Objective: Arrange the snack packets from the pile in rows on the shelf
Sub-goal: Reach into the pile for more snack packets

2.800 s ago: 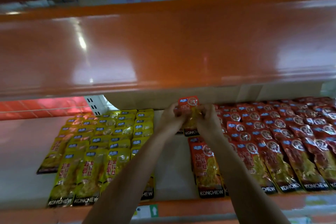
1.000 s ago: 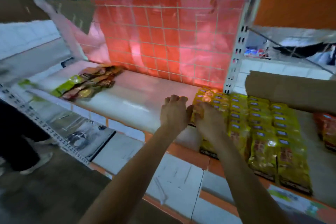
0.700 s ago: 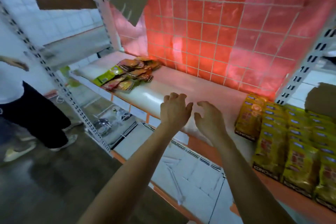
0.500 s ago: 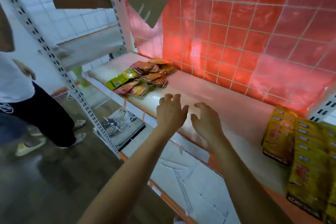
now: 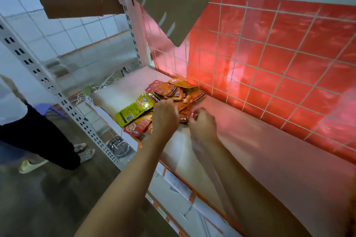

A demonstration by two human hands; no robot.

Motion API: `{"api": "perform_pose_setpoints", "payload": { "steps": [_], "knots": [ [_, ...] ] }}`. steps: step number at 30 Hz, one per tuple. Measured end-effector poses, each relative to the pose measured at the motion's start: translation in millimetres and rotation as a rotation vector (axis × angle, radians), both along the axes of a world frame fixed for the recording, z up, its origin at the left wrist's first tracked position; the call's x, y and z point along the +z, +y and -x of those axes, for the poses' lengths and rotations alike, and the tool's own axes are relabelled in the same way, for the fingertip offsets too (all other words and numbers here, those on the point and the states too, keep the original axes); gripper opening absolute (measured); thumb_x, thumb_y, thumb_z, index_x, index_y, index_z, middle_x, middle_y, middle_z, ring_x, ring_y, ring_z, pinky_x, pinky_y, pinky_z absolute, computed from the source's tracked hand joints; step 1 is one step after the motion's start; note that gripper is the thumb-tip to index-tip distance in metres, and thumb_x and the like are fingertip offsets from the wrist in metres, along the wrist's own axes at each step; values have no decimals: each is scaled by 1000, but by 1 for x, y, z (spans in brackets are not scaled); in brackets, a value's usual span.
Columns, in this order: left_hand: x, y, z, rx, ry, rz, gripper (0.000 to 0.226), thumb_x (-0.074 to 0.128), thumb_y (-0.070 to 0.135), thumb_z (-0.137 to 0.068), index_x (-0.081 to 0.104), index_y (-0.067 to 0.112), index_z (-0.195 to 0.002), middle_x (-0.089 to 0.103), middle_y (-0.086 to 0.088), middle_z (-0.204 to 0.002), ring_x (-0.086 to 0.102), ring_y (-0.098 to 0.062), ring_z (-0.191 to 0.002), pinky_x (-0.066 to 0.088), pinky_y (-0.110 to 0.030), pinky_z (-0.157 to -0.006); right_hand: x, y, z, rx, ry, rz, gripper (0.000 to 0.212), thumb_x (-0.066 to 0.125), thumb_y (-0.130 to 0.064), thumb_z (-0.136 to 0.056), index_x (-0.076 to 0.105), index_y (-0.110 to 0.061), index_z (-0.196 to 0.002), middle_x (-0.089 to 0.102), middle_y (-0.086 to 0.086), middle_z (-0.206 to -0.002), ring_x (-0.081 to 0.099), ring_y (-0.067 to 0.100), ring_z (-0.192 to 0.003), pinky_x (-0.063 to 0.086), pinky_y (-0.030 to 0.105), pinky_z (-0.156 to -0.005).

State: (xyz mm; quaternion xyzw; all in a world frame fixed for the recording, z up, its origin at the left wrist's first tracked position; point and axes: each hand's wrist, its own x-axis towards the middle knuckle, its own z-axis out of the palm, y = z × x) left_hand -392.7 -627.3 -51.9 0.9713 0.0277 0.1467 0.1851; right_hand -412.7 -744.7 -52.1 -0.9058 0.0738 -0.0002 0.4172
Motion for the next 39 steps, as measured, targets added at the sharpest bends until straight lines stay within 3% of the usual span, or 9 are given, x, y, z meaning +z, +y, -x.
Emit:
{"api": "perform_pose_setpoints", "payload": {
  "steps": [3,7,13,20,24,27,30,35,39],
  "knots": [
    [-5,6,-17,33,142,12,31,48,29,-96,55,1,-106,62,-22,-104,58,-39,-99,43,-43,-84,-2,11,-14,19,18,5,35,57,-30,-88,52,-12,-118,66,15,-110,60,36,-102,44,34,-77],
    [-11,13,-28,43,236,20,50,55,48,-90,54,2,-109,64,-20,-106,59,-40,-102,46,-44,-82,-8,20,-29,6,123,45,48,61,-44,-79,49,-17,-118,63,11,-107,61,34,-101,45,32,-76],
    [-6,14,-22,-7,210,113,70,66,59,-78,57,3,-118,66,-14,-111,61,-33,-104,46,-39,-83,-4,13,-35,-37,206,-17,31,61,-26,-80,61,-15,-109,67,9,-104,64,30,-93,45,28,-70],
    [0,-1,2,-49,283,334,49,82,43,-69,65,0,-87,68,-9,-83,65,-24,-78,47,-30,-68,-28,-13,1,-234,184,-425,24,68,-20,-55,59,-19,-77,67,6,-87,67,28,-83,58,46,-72],
    [11,-27,31,-110,280,515,45,81,27,-74,44,15,-52,45,5,-51,39,-3,-44,28,-16,-43,-22,-40,39,-338,88,-488,16,70,-11,-64,63,-16,-77,64,0,-85,65,23,-84,57,38,-73],
    [16,-43,58,-151,366,757,31,75,18,-80,55,16,-56,54,2,-56,48,-6,-51,36,-21,-51,-10,-62,67,-266,59,-487,16,65,-4,-75,69,-18,-81,66,-3,-80,63,14,-76,48,23,-63],
    [15,-53,90,-200,433,1011,16,72,14,-83,66,4,-73,65,-9,-73,58,-18,-69,44,-28,-65,-1,-81,96,-237,32,-468,7,65,-12,-78,71,-15,-81,69,0,-77,62,14,-71,46,26,-64],
    [14,-81,143,-198,466,1195,20,63,14,-91,60,10,-72,56,-1,-61,46,-11,-52,36,-15,-45,9,-111,155,-284,20,-622,10,56,-1,-84,63,-7,-82,63,15,-82,62,24,-72,54,39,-66],
    [14,-111,189,-240,484,1340,8,62,9,-90,65,13,-84,65,1,-65,58,-7,-54,45,-15,-48,10,-143,203,-421,-34,-681,15,57,-2,-86,56,-14,-78,59,15,-87,59,25,-78,50,37,-68]
  ]
}}
